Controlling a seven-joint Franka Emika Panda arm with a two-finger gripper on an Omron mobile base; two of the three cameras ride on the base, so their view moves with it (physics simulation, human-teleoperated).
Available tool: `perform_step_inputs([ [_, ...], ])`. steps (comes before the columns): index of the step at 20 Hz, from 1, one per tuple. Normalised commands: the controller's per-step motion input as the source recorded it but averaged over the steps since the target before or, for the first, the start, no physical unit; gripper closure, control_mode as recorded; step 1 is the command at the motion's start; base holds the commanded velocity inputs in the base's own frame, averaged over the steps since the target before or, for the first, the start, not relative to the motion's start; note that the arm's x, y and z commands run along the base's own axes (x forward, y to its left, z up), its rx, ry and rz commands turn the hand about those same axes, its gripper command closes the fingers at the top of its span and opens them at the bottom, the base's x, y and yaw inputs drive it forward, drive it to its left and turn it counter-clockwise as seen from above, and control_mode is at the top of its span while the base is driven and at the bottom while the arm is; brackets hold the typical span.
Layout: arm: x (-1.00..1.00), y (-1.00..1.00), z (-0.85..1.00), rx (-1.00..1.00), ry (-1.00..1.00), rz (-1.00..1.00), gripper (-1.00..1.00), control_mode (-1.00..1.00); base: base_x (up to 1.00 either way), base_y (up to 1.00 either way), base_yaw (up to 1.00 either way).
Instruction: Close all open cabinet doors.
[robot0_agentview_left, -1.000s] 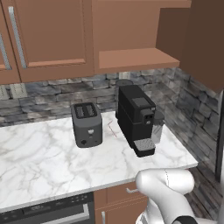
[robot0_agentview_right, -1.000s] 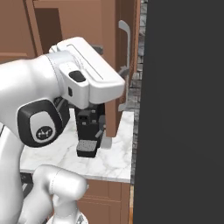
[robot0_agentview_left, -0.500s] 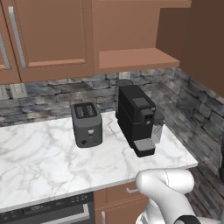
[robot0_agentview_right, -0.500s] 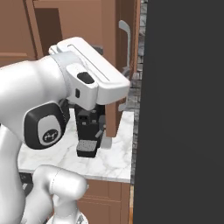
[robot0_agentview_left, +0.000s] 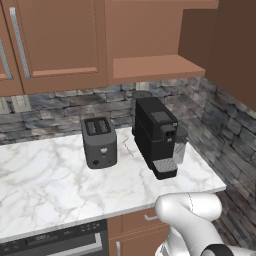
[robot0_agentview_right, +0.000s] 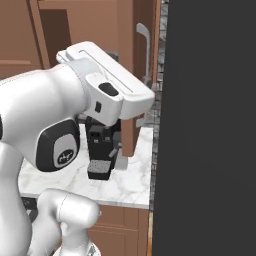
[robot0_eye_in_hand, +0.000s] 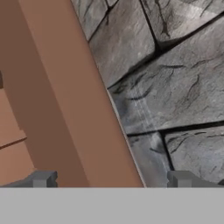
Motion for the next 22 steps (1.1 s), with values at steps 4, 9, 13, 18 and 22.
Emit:
perform_step_inputs([
  [4, 0.09, 0.00, 0.00, 0.02, 0.00, 0.07, -1.00, -1.00, 0.00, 0.00, 0.00],
  [9, 0.14, 0.00, -0.02, 0.01, 0.02, 0.06, -1.00, -1.00, 0.00, 0.00, 0.00],
  [13, 0.08, 0.03, -0.03, 0.01, 0.04, 0.05, -1.00, -1.00, 0.00, 0.00, 0.00],
  [18, 0.04, 0.10, 0.00, 0.02, 0.08, 0.06, -1.00, -1.00, 0.00, 0.00, 0.00],
  [22, 0.02, 0.19, -0.02, 0.02, 0.08, 0.05, -1.00, -1.00, 0.00, 0.00, 0.00],
])
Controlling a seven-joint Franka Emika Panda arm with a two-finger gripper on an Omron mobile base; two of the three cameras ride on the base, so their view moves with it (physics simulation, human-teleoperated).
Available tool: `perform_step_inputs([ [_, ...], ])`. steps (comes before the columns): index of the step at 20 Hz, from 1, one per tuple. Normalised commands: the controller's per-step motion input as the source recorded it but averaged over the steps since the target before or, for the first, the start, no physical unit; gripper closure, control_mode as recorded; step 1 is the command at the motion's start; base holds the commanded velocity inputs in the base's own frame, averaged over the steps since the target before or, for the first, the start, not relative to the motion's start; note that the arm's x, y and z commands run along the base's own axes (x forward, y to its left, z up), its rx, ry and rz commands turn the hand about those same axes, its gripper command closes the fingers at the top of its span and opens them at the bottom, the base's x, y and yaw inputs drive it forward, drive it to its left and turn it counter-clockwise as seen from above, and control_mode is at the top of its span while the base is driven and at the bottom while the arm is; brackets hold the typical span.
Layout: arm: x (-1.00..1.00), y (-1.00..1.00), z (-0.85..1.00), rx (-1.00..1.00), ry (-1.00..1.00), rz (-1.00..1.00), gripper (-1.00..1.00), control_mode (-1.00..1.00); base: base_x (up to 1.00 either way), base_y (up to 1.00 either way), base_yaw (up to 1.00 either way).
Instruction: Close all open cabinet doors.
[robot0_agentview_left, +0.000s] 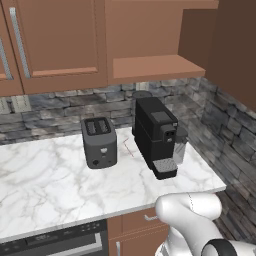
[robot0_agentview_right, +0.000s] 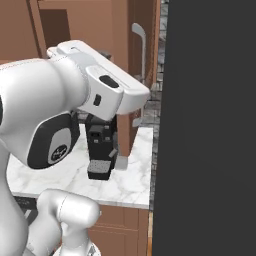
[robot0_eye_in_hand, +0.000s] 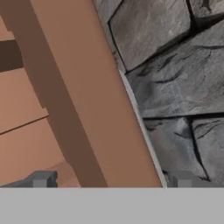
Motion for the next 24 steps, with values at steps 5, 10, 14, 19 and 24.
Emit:
perform_step_inputs([
  [5, 0.00, 0.27, -0.07, 0.00, 0.03, 0.04, -1.00, -1.00, 0.00, 0.00, 0.00],
  [10, 0.00, 0.26, -0.13, 0.00, 0.00, 0.03, -1.00, -1.00, 0.00, 0.00, 0.00],
  [14, 0.11, 0.18, -0.18, 0.00, 0.00, 0.03, -1.00, -1.00, 0.00, 0.00, 0.00],
  [19, 0.16, 0.19, -0.19, 0.00, 0.00, 0.03, -1.00, -1.00, 0.00, 0.00, 0.00],
  [24, 0.20, 0.13, -0.16, 0.00, 0.00, 0.03, -1.00, -1.00, 0.00, 0.00, 0.00],
])
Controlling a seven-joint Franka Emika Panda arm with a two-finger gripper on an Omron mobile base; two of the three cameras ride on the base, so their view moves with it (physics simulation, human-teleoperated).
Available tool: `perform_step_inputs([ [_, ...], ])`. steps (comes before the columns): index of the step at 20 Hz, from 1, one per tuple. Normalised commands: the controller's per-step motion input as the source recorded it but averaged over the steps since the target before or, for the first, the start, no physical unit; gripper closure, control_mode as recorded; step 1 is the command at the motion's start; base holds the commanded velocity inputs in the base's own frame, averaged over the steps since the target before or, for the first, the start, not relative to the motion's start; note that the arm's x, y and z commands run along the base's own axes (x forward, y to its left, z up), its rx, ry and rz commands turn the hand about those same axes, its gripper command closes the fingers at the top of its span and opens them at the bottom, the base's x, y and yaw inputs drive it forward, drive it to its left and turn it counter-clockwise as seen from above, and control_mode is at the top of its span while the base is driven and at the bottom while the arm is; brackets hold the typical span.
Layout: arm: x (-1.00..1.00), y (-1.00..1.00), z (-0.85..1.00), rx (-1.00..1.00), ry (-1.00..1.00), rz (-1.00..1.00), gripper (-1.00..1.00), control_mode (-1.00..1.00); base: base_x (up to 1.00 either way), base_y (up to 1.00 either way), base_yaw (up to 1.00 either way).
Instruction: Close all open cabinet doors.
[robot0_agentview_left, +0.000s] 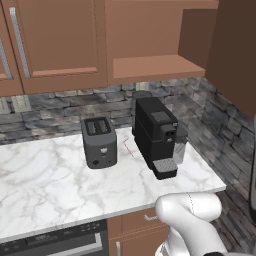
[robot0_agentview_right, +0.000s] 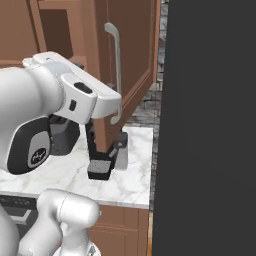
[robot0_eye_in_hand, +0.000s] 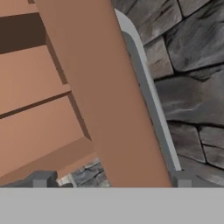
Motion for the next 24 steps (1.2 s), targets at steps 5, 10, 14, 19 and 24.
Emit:
perform_step_inputs([
  [5, 0.14, 0.10, -0.09, 0.00, 0.00, 0.02, -1.00, -1.00, 0.00, 0.00, 0.00],
  [10, 0.12, 0.07, 0.00, 0.00, -0.05, 0.01, -1.00, -1.00, 0.00, 0.00, 0.00],
  [14, 0.18, 0.08, 0.00, 0.00, -0.03, 0.02, -1.00, -1.00, 0.00, 0.00, 0.00],
  [19, 0.18, 0.09, 0.00, 0.00, -0.02, 0.04, -1.00, -1.00, 0.00, 0.00, 0.00],
  [24, 0.19, 0.05, 0.00, 0.00, 0.00, 0.04, -1.00, -1.00, 0.00, 0.00, 0.00],
])
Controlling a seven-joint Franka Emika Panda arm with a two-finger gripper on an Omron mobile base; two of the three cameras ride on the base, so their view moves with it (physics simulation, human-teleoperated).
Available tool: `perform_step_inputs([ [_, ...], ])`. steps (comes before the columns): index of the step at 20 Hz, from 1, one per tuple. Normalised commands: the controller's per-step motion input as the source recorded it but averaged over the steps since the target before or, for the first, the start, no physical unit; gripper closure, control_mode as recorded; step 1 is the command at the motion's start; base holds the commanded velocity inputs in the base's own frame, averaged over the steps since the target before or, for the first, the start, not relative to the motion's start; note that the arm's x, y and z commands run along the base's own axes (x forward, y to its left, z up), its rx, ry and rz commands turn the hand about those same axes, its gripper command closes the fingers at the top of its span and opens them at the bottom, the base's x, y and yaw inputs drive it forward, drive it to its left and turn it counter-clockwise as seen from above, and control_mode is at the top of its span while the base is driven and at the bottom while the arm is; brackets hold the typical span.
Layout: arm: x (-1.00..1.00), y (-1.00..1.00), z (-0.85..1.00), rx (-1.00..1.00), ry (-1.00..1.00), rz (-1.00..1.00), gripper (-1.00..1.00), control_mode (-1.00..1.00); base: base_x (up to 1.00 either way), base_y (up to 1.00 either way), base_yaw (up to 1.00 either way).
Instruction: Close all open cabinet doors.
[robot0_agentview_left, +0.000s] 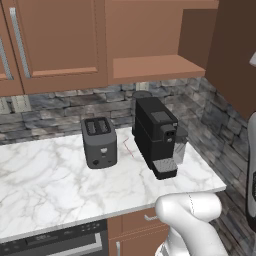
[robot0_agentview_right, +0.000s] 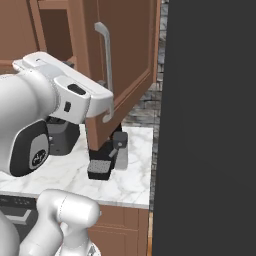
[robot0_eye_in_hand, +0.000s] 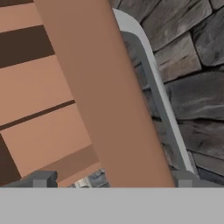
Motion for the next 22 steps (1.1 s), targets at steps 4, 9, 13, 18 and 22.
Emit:
perform_step_inputs([
  [4, 0.03, 0.10, 0.00, 0.01, 0.00, 0.07, -1.00, -1.00, 0.00, 0.00, 0.00],
  [9, 0.00, 0.19, 0.00, 0.02, 0.00, 0.12, -1.00, -1.00, 0.00, 0.00, 0.00],
  [13, 0.00, 0.22, 0.00, 0.01, 0.00, 0.16, -1.00, -1.00, 0.00, 0.00, 0.00],
  [18, 0.00, 0.17, 0.00, 0.01, 0.00, 0.16, -1.00, -1.00, 0.00, 0.00, 0.00],
  [22, 0.04, 0.16, 0.00, 0.00, 0.00, 0.14, -1.00, -1.00, 0.00, 0.00, 0.00],
])
